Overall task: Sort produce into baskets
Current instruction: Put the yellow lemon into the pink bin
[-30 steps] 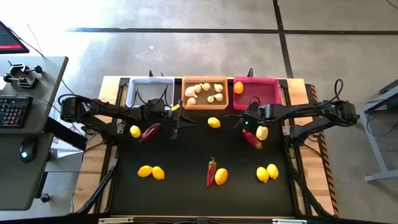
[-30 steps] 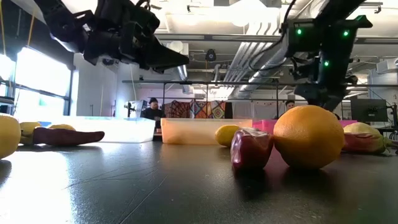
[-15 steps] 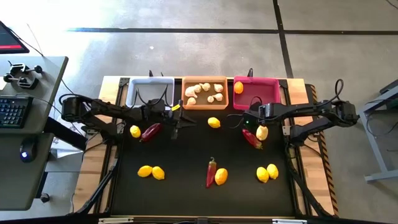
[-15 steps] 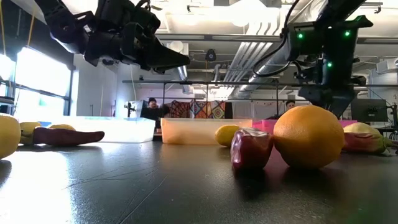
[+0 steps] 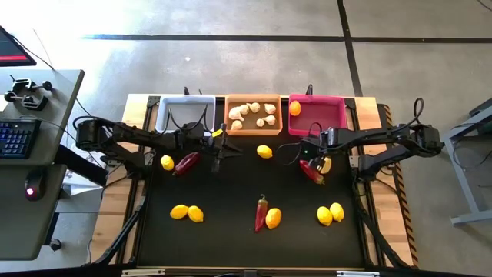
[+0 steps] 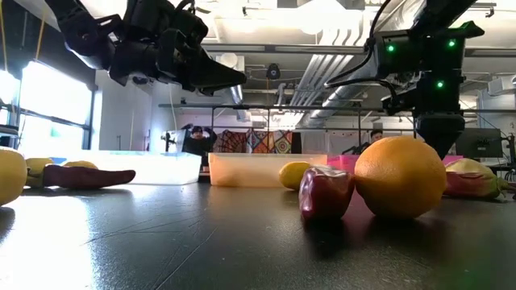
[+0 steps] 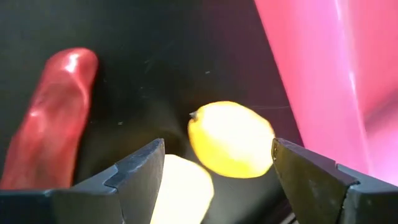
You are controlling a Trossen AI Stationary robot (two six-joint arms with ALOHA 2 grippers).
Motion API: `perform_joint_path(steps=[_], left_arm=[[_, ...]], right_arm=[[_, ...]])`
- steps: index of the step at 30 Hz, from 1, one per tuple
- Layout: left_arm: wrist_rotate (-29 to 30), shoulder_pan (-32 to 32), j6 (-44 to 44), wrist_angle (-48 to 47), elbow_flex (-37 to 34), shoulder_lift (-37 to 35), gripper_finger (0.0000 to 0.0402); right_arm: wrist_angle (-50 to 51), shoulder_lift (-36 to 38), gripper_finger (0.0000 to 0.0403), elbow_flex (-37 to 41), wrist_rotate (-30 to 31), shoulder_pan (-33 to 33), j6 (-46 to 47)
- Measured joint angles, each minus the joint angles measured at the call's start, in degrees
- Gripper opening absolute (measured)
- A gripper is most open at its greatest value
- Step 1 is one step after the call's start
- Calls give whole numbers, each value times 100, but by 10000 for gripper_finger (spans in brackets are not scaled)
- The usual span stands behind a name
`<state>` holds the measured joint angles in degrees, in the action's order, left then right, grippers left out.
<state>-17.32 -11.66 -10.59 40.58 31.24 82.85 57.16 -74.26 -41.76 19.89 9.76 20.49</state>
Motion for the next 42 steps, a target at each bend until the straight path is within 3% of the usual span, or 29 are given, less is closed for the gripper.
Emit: perform_joint_path(steps=[18, 27, 42], left_arm=[[21, 0, -7, 0, 0, 2, 42], [26, 0, -13, 0, 2, 0, 42], [24, 0, -13, -4, 2, 2, 42]], right_arm=[[-46, -4, 287, -300, -404, -52, -402], [-264, -33, 287, -967, -403, 169, -1736], [214, -1508, 287, -1626, -370, 302, -3575]])
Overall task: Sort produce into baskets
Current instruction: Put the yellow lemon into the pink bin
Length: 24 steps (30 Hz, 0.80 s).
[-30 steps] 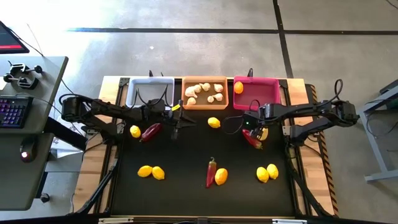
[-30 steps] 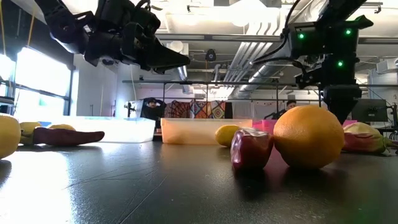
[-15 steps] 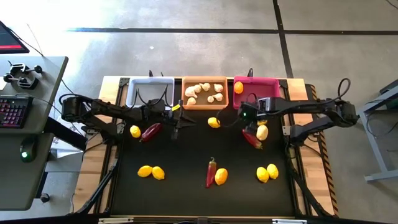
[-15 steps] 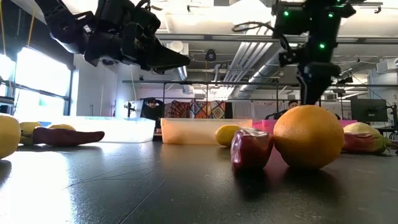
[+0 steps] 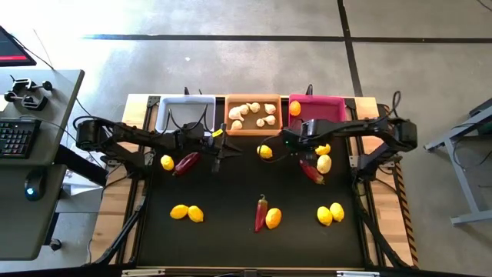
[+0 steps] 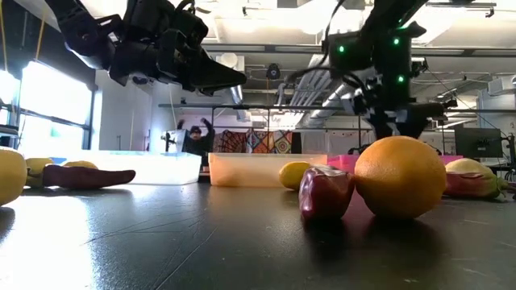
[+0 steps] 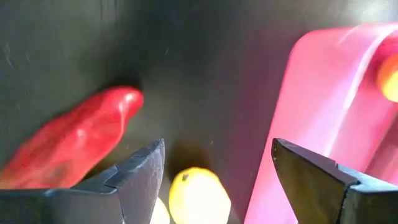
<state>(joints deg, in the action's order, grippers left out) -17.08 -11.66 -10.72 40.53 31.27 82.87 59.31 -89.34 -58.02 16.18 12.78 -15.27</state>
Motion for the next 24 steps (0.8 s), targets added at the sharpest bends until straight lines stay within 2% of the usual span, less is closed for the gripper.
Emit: perform_joint_path(steps=[8, 13, 24], left_arm=[[0, 0, 0, 0, 0, 0, 42], [-2, 0, 0, 0, 0, 0, 42], [-2, 0, 2, 0, 0, 0, 42]], right_arm=[[403, -253, 287, 0, 46, -2, -122], [569, -257, 287, 77, 374, 54, -376], [530, -256, 287, 544, 286, 74, -570]])
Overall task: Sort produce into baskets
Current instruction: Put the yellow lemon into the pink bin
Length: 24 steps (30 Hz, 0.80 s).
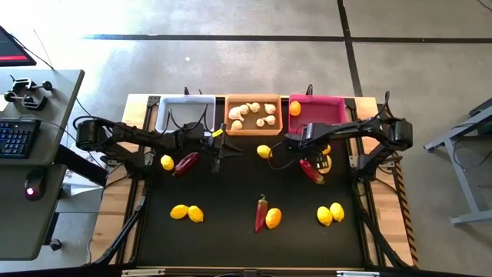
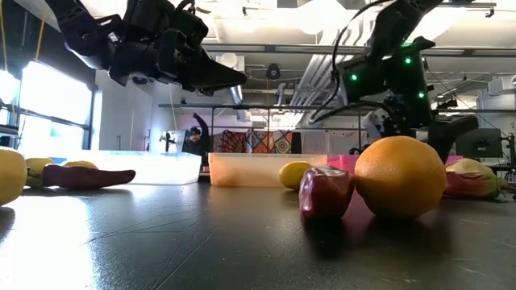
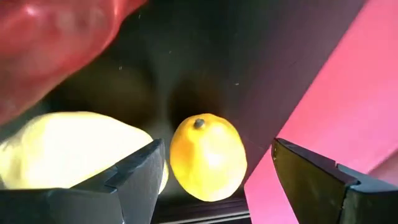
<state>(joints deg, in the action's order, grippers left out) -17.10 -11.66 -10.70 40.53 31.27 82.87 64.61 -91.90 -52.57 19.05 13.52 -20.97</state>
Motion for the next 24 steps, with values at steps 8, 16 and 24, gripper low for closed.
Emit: perform_joint_path(steps=[8, 16, 24], left_arm=[[0, 0, 0, 2, 0, 0, 42], [0, 0, 0, 2, 0, 0, 42], [-1, 0, 0, 2, 0, 0, 42]], right_arm=[[-176, 0, 286, 423, 2, 168, -100], [-259, 2, 235, 564, 205, 410, -99], [-59, 2, 162, 504, 170, 313, 33]])
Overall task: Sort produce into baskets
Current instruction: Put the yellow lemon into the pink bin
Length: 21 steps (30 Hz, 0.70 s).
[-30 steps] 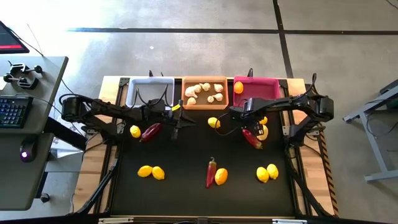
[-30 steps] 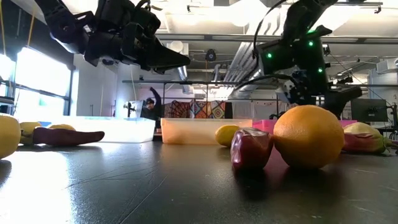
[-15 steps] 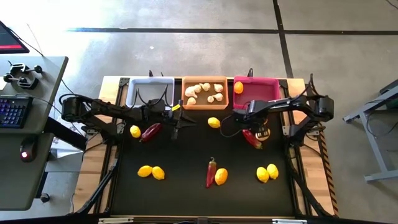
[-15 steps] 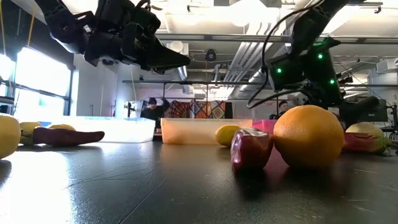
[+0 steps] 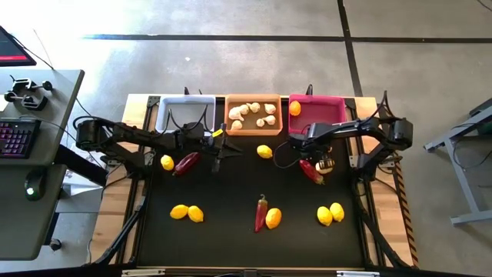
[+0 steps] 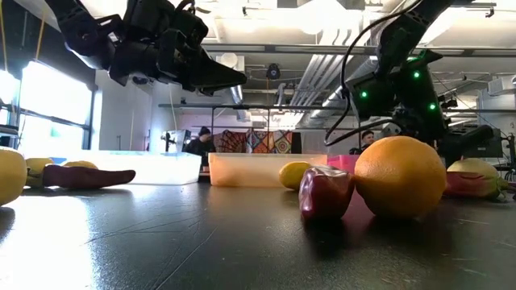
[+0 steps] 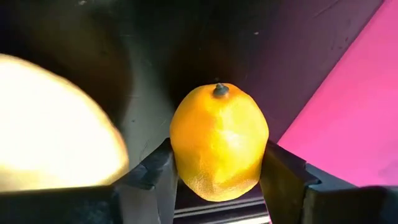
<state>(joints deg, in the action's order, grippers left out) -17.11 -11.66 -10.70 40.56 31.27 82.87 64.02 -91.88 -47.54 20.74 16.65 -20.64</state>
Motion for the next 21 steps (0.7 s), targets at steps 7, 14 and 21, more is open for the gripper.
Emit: perform_joint_path(steps=[7, 14, 21], left_arm=[[1, 0, 0, 0, 0, 0, 42], [-2, 0, 0, 0, 0, 0, 42], [-2, 1, 0, -3, 0, 0, 42]], right_arm=[[406, 0, 158, -438, -172, -258, 276], [486, 41, 157, -1175, -642, -428, 439], [515, 493, 158, -1987, -905, -322, 562]])
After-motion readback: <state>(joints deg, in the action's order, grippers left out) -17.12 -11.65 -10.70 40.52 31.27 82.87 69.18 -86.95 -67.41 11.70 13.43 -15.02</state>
